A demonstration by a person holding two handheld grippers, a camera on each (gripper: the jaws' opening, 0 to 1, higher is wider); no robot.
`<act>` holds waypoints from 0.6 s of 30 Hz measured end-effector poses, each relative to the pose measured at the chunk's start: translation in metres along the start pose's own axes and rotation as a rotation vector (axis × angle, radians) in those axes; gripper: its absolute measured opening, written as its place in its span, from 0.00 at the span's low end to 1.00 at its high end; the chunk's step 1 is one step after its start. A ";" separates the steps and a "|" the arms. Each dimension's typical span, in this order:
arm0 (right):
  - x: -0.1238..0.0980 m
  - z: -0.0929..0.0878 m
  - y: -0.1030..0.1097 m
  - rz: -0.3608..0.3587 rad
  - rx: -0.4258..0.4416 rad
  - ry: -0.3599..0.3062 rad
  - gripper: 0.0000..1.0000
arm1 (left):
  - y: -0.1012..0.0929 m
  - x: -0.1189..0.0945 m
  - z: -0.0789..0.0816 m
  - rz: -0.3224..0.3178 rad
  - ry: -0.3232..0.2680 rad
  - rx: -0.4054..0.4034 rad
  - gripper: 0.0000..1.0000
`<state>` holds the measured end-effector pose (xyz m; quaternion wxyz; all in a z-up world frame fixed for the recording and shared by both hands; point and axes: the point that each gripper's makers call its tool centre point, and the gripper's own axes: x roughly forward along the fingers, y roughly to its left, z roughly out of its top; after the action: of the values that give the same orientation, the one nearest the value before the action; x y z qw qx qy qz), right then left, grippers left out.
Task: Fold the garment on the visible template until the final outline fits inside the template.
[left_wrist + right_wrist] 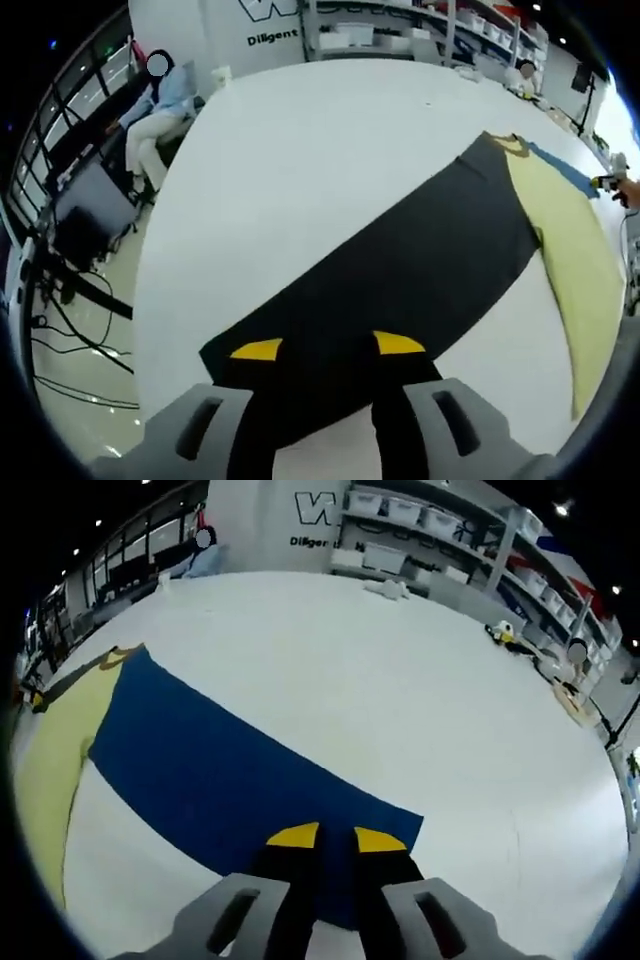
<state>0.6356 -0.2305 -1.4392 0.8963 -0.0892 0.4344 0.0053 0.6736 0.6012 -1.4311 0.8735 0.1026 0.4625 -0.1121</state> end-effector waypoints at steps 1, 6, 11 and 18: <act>-0.002 -0.003 -0.003 -0.009 -0.036 0.022 0.05 | 0.000 0.000 0.000 0.004 0.001 0.008 0.35; -0.018 -0.013 -0.022 -0.047 0.061 0.008 0.07 | -0.004 -0.009 0.013 0.010 -0.047 0.013 0.34; -0.032 -0.027 -0.027 -0.057 0.190 -0.002 0.11 | -0.011 -0.016 0.027 -0.002 -0.098 0.005 0.36; -0.049 -0.043 -0.011 -0.026 0.249 -0.026 0.11 | -0.025 -0.030 0.048 -0.049 -0.207 -0.040 0.42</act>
<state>0.5730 -0.2447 -1.4251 0.9059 0.0173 0.4190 -0.0590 0.6875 0.5668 -1.3818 0.9155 0.0617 0.3742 -0.1345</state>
